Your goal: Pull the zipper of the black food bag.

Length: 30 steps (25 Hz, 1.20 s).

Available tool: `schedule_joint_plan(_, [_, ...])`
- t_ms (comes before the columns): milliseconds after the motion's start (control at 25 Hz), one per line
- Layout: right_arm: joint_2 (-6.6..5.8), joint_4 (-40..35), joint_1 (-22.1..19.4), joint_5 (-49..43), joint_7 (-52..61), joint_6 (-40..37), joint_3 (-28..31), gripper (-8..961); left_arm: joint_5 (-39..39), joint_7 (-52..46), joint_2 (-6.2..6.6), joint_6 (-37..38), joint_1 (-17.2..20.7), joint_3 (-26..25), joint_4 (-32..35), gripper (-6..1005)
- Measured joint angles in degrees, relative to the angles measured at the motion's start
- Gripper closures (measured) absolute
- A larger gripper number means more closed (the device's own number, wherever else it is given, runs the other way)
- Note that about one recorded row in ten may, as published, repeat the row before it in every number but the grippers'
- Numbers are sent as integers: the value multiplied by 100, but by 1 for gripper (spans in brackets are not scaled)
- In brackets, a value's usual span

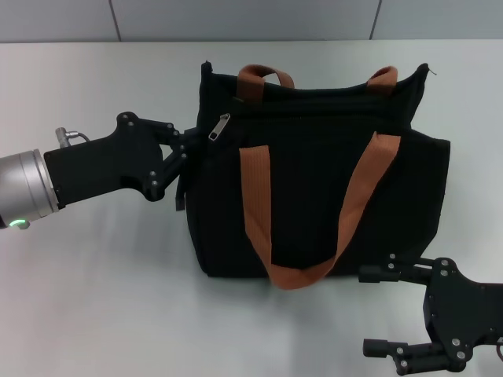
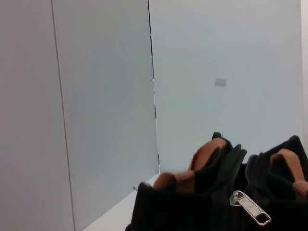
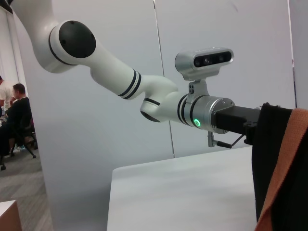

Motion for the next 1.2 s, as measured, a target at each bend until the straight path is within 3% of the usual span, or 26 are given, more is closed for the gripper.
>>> schedule_joint_plan(80, [0, 0, 7, 0, 0, 0, 4, 130, -30, 9, 5, 56, 6, -3, 0, 930])
schedule_joint_plan(280, [13, 37, 57, 5, 0, -94, 13, 131, -164, 13, -1, 210, 97, -6, 84, 977])
schedule_joint_plan(640, [13, 390, 307, 554, 311, -614, 44, 130, -408, 97, -14, 405, 220, -1, 83, 976])
schedule_joint_plan(920, [-17, 355, 657, 1769, 2301, -765, 44, 131, -554, 188, -24, 574, 238, 1, 29, 976])
schedule_joint_plan(1200, [-38, 243, 1214, 1893, 3815, -445, 93, 131, -606, 323, -31, 633, 276, 12, 15, 976])
